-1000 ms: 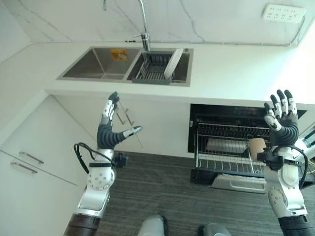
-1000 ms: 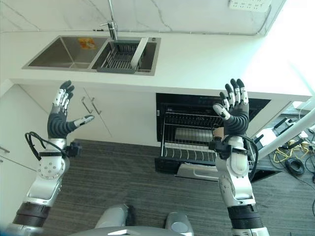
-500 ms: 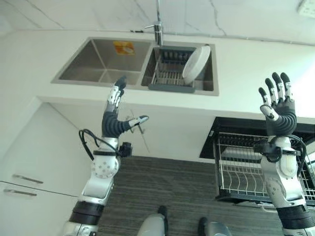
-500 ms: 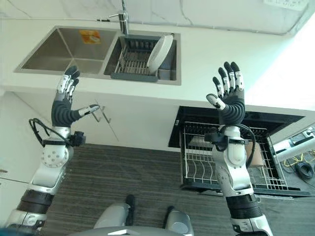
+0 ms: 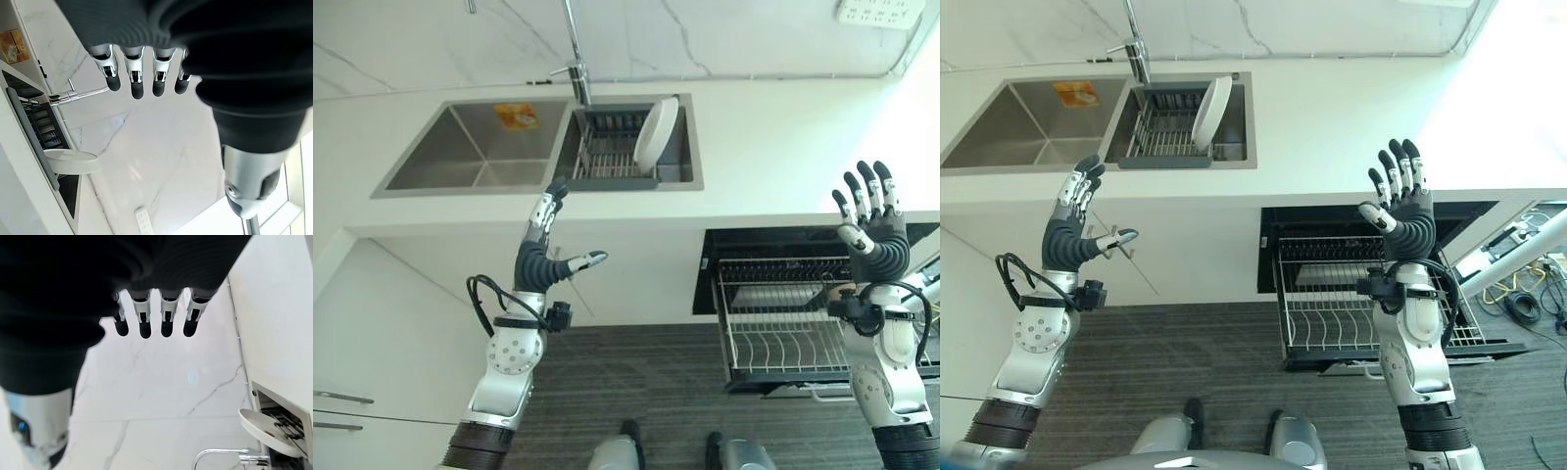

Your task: Place the dishes in the dishwasher.

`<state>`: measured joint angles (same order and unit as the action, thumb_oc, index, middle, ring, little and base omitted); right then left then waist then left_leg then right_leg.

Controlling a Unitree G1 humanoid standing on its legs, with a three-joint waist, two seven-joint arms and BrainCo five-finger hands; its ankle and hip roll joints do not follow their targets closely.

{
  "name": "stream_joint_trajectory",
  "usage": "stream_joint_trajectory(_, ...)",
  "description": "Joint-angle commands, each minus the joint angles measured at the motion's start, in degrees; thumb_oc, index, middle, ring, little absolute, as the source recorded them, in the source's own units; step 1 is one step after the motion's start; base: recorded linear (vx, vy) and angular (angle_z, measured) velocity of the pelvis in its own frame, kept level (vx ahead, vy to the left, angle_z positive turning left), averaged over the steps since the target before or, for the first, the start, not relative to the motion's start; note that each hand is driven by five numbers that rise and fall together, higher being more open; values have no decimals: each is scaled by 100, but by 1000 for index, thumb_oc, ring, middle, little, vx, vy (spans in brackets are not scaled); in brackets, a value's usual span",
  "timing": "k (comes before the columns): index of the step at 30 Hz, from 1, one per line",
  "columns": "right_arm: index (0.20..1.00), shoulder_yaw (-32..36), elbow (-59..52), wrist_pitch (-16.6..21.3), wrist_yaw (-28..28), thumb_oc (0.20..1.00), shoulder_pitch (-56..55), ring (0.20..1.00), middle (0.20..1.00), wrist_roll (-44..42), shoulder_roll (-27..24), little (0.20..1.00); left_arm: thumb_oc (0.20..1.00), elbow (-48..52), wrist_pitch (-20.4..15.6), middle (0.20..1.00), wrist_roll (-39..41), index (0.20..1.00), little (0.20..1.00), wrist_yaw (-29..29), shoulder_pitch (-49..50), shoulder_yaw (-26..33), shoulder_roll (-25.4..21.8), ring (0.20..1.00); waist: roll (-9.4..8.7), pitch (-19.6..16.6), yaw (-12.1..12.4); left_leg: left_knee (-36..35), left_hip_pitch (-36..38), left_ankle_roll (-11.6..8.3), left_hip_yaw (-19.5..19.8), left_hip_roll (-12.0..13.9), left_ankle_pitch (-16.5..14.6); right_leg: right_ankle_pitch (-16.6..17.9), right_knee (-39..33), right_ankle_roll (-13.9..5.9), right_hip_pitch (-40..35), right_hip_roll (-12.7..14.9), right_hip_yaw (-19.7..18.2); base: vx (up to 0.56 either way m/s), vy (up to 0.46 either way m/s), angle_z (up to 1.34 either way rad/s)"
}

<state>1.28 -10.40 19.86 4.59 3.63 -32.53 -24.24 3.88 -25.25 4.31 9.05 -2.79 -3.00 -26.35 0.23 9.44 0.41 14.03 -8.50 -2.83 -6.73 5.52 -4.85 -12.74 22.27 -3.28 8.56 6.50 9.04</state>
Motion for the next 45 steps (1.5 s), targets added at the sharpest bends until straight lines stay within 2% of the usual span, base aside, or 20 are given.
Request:
stream_joint_trajectory(1, 1000, 96, -326, 270, 0, 1000, -60, 1000, 1000, -108, 63, 1000, 1000, 312, 168, 1000, 532, 1000, 1000, -381, 102, -104, -67, 1000, -158, -293, 130, 315, -366, -294, 54, 173, -30, 457, -508, -355, -390, 195, 482, -12, -40, 3)
stream_joint_trajectory(4, 1000, 114, -360, 289, 85, 1000, -100, 1000, 1000, -61, 74, 1000, 1000, 297, 352, 1000, 690, 1000, 1000, -556, 295, -152, -26, 1000, -162, -296, 171, 315, -356, -278, 66, 152, -52, 471, -508, -370, -386, 220, 531, -10, -37, 10)
stream_joint_trajectory(5, 1000, 126, -366, 320, 128, 1000, -127, 1000, 1000, -51, 80, 1000, 1000, 189, 512, 1000, 746, 1000, 1000, -653, 476, -248, -6, 1000, -175, -264, 215, 315, -330, -268, 74, 133, -75, 480, -508, -371, -398, 233, 560, -18, -44, 11)
stream_joint_trajectory(7, 1000, 123, -367, 366, 163, 1000, -142, 1000, 1000, -59, 87, 1000, 1000, 21, 564, 1000, 630, 1000, 1000, -762, 714, -391, 30, 1000, -198, -249, 260, 315, -352, -251, 82, 122, -87, 492, -508, -374, -365, 250, 611, -38, -62, 10)
stream_joint_trajectory(9, 1000, 46, -338, 484, 221, 1000, -137, 1000, 1000, -55, 39, 1000, 1000, -575, 724, 1000, 854, 1000, 1000, -656, 1099, -708, 123, 1000, -248, -198, 342, 315, -315, -240, 63, 119, -142, 468, -508, -391, -380, 274, 673, -39, -67, 8)
stream_joint_trajectory(15, 1000, 16, -342, 600, 340, 1000, -96, 1000, 1000, -20, 16, 1000, 1000, -1486, 374, 1000, 974, 1000, 1000, -517, 1398, -1022, 371, 1000, -288, -162, 420, 315, -361, -204, 73, 122, -112, 511, -508, -379, -331, 283, 752, -25, -32, 10)
stream_joint_trajectory(17, 1000, 35, -352, 621, 349, 1000, -105, 1000, 1000, -18, 5, 1000, 1000, -1716, 574, 1000, 1189, 1000, 1000, -563, 1491, -1110, 424, 1000, -295, -153, 442, 315, -362, -207, 82, 117, -111, 518, -508, -383, -329, 287, 774, -11, -30, 8)
stream_joint_trajectory(18, 1000, 23, -347, 645, 365, 1000, -113, 1000, 1000, -27, -12, 1000, 1000, -1944, 827, 1000, 1527, 1000, 1000, -678, 1556, -1137, 519, 1000, -304, -131, 460, 315, -317, -214, 74, 119, -147, 492, -508, -389, -366, 289, 782, 0, 0, 0)
stream_joint_trajectory(20, 1000, 33, -366, 625, 381, 1000, -96, 1000, 1000, -34, -22, 1000, 1000, -2408, 959, 1000, 1627, 1000, 1000, -844, 1636, -1180, 682, 1000, -308, -136, 465, 315, -342, -197, 74, 122, -117, 521, -508, -384, -335, 291, 808, -15, -13, 1)
stream_joint_trajectory(21, 1000, 34, -380, 598, 411, 1000, -63, 1000, 1000, -18, -32, 1000, 1000, -2660, 1251, 1000, 1674, 1000, 1000, -1002, 1705, -1238, 789, 1000, -301, -127, 481, 315, -337, -197, 80, 120, -115, 518, -508, -385, -338, 289, 820, -36, -23, 2)
stream_joint_trajectory(24, 1000, 38, -390, 557, 441, 1000, -3, 1000, 1000, -42, -85, 1000, 1000, -3194, 1539, 1000, 1709, 1000, 1000, -1157, 1858, -1276, 968, 1000, -277, -130, 495, 315, -362, -200, 86, 124, -99, 515, -508, -383, -320, 287, 850, -6, -2, 2)
stream_joint_trajectory(26, 1000, 8, -416, 466, 489, 1000, 62, 1000, 1000, -78, -137, 1000, 1000, -3710, 1662, 1000, 2011, 1000, 1000, -1245, 1857, -1144, 1134, 1000, -254, -133, 490, 315, -342, -204, 81, 127, -100, 511, -508, -385, -334, 282, 853, -10, -3, 7)
stream_joint_trajectory(30, 1000, -52, -452, 381, 472, 1000, 77, 1000, 1000, -83, -101, 1000, 1000, -4344, 1728, 1000, 2207, 1000, 1000, -1173, 1694, -918, 1363, 1000, -237, -144, 448, 315, -308, -198, 69, 126, -108, 505, -508, -381, -358, 284, 870, -1, -1, 1)
stream_joint_trajectory(36, 1000, -78, -485, 263, 292, 1000, 92, 1000, 1000, -126, -65, 1000, 1000, -4716, 1533, 1000, 2135, 1000, 1000, -1101, 1638, -747, 1551, 1000, -241, -144, 433, 315, -289, -200, 65, 121, -120, 506, -508, -374, -366, 284, 884, 0, 0, 0)
stream_joint_trajectory(37, 1000, -247, 337, -283, -311, 1000, 158, 1000, 1000, -468, 66, 1000, 1000, -7792, 2651, 1000, 1721, 1000, 1000, -1934, 750, -274, 1633, 1000, -294, -401, -334, 315, 319, 241, -131, -509, -686, 404, -508, -133, -350, -533, -283, 0, 0, 0)
stream_joint_trajectory(41, 1000, -220, 263, -186, -310, 1000, 119, 1000, 1000, -475, 54, 1000, 1000, -7737, 2681, 1000, 1676, 1000, 1000, -1918, 771, -257, 1622, 1000, -275, -377, -384, 315, 364, 247, -78, -499, -692, 369, -508, -88, -450, -577, -302, 30, -38, -10)
stream_joint_trajectory(45, 1000, -160, 237, -109, -225, 1000, 81, 1000, 1000, -404, -11, 1000, 1000, -7633, 2624, 1000, 1803, 1000, 1000, -1848, 656, -255, 1631, 1000, -271, -151, -470, 315, 605, 320, -74, -537, -608, 401, -508, 57, -580, -622, -328, 28, -94, -2)
